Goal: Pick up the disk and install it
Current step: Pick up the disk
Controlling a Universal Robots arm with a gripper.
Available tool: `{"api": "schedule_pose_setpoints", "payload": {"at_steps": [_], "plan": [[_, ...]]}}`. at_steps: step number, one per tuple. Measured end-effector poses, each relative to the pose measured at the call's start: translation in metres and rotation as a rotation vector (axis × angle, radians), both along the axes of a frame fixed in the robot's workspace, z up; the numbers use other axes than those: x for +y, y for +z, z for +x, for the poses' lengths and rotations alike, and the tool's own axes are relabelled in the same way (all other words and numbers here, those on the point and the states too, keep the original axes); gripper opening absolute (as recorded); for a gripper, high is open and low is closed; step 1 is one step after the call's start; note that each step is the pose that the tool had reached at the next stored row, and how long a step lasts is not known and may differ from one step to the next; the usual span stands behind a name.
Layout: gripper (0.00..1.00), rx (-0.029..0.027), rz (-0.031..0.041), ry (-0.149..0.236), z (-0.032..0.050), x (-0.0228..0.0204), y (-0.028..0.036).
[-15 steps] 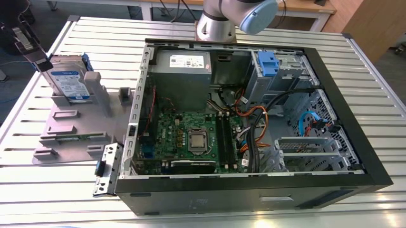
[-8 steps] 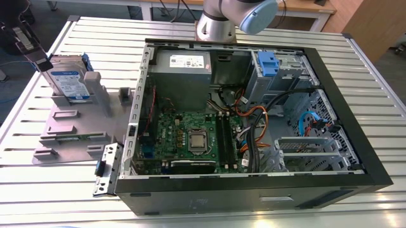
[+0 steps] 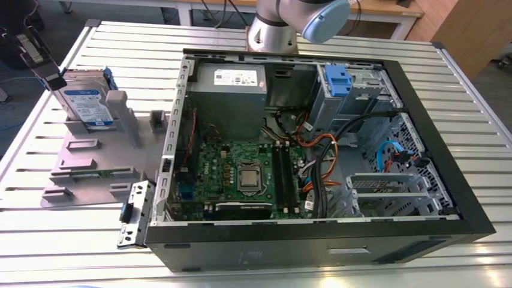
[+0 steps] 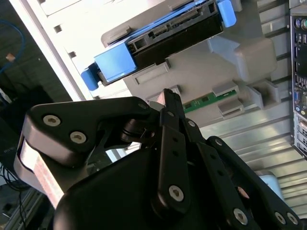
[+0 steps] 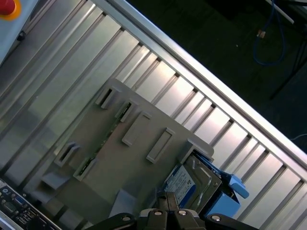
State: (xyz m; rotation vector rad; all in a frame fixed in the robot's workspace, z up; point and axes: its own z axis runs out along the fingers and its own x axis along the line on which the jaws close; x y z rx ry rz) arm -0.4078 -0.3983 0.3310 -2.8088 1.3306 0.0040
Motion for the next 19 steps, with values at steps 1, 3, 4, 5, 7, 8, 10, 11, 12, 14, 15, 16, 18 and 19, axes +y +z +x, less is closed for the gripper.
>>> {"api": "schedule_pose_setpoints", "payload": {"at_steps": [1,3,4,5,7,8,10,11,12,14,15,16,18,19], "plan": [[0.11,0.0,0.0,0.002,0.0,0.0,0.0],[0.11,0.0,-0.0001,0.007,0.0,0.0,0.0],[0.11,0.0001,-0.0001,0.009,0.0,0.0,0.0],[0.11,0.0,-0.0001,0.011,0.0001,0.0,0.0],[0.11,0.0001,-0.0001,0.015,0.0001,0.0,0.0],[0.11,0.0001,-0.0002,0.018,0.0001,0.0,0.0],[0.11,0.0001,-0.0003,0.022,0.0001,0.0,0.0],[0.11,0.0,-0.0003,0.024,0.0002,0.0,0.0],[0.11,0.0001,-0.0003,0.026,0.0002,0.0,0.0],[0.11,0.0,-0.0005,0.031,0.0002,0.0,0.0],[0.11,0.0,-0.0005,0.033,0.0002,0.0,0.0],[0.11,0.0,-0.0005,0.035,0.0002,0.0,0.0],[0.11,0.0001,-0.0007,0.039,0.0002,0.0,0.0],[0.11,0.0001,-0.0007,0.041,0.0002,0.0,0.0]]}}
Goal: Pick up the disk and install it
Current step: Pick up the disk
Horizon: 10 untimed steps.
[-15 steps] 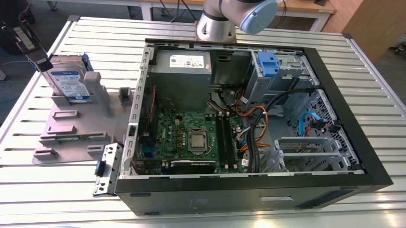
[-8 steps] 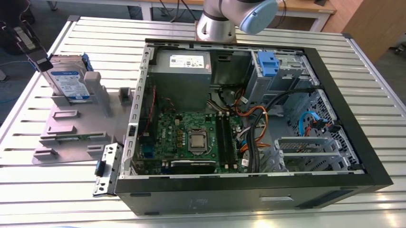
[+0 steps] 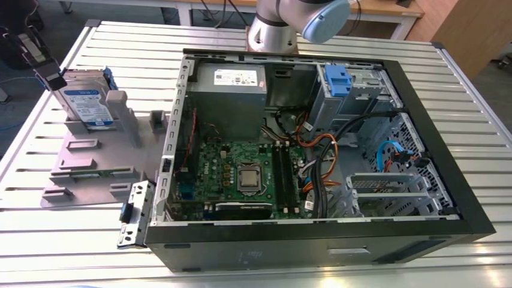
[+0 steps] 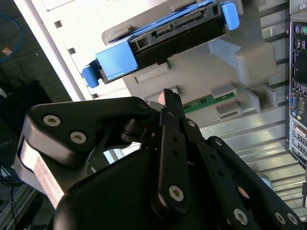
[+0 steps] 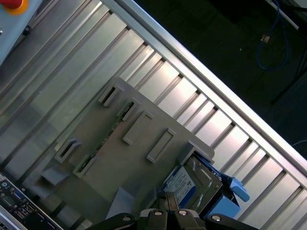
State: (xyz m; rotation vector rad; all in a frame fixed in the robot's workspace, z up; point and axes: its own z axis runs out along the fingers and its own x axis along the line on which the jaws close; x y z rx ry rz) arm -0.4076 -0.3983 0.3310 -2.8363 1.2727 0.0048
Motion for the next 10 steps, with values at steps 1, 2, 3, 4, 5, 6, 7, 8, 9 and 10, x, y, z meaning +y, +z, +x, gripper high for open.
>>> {"api": "schedule_pose_setpoints", "payload": {"at_steps": [1,2,3,4,5,6,7,8,9,10], "plan": [[0.11,0.0,-0.0001,0.002,0.0,0.0,0.0],[0.11,0.0,-0.0001,0.004,0.0,0.0,0.0],[0.11,0.0,-0.0002,0.006,0.0,0.0,0.0],[0.11,0.0,-0.0002,0.008,0.0,0.0,0.0],[0.11,0.0,-0.0003,0.01,0.0,0.0,0.0],[0.11,0.0,-0.0003,0.013,0.0001,0.0,0.0],[0.11,0.0,-0.0004,0.015,0.0,0.0,0.0],[0.11,0.0,-0.0005,0.017,0.0001,0.0,0.0],[0.11,0.0,-0.0005,0.019,0.0001,0.0,0.0],[0.11,0.0,-0.0006,0.021,0.0001,0.0,0.0]]}}
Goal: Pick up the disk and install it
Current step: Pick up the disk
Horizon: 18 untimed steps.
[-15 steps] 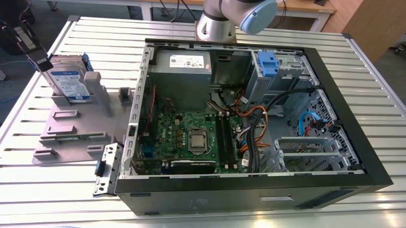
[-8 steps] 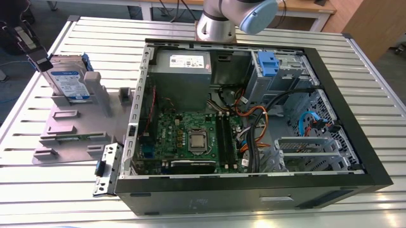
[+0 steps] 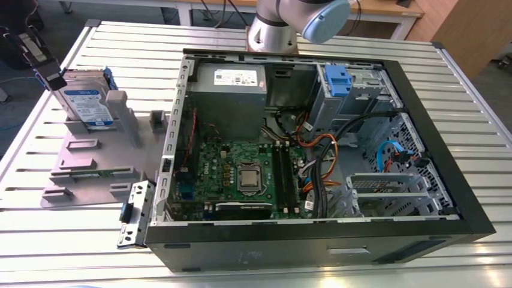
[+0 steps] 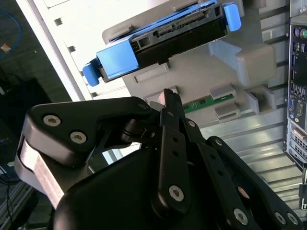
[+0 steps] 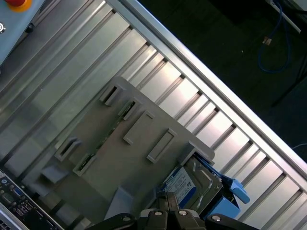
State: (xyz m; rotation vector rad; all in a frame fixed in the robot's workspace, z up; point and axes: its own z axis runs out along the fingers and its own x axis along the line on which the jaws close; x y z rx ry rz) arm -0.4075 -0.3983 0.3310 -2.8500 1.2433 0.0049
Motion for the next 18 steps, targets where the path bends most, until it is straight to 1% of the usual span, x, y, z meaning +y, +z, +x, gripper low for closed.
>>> {"api": "schedule_pose_setpoints", "payload": {"at_steps": [18], "plan": [[0.11,0.0,-0.0012,0.037,0.0001,0.0,0.0]]}}
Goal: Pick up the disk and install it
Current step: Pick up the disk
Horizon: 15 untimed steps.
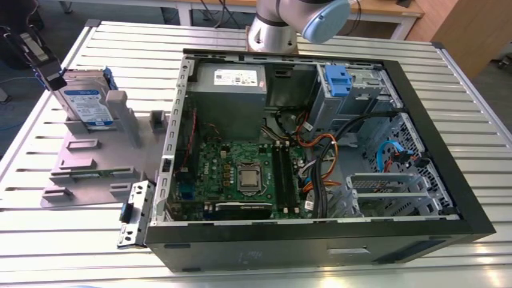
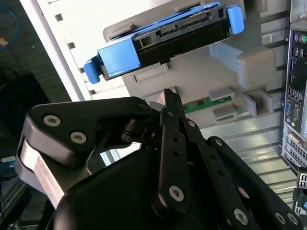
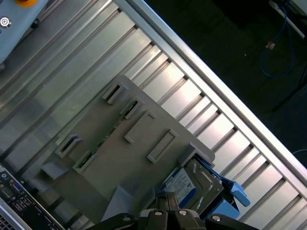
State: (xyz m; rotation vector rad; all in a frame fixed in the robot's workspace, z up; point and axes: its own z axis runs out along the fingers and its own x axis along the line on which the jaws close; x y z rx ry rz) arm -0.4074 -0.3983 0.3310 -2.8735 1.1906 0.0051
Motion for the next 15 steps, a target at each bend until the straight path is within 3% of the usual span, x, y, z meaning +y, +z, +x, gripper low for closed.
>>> {"api": "schedule_pose_setpoints", "payload": {"at_steps": [15], "plan": [[0.11,0.0001,-0.0021,0.024,0.0,0.0,0.0]]}}
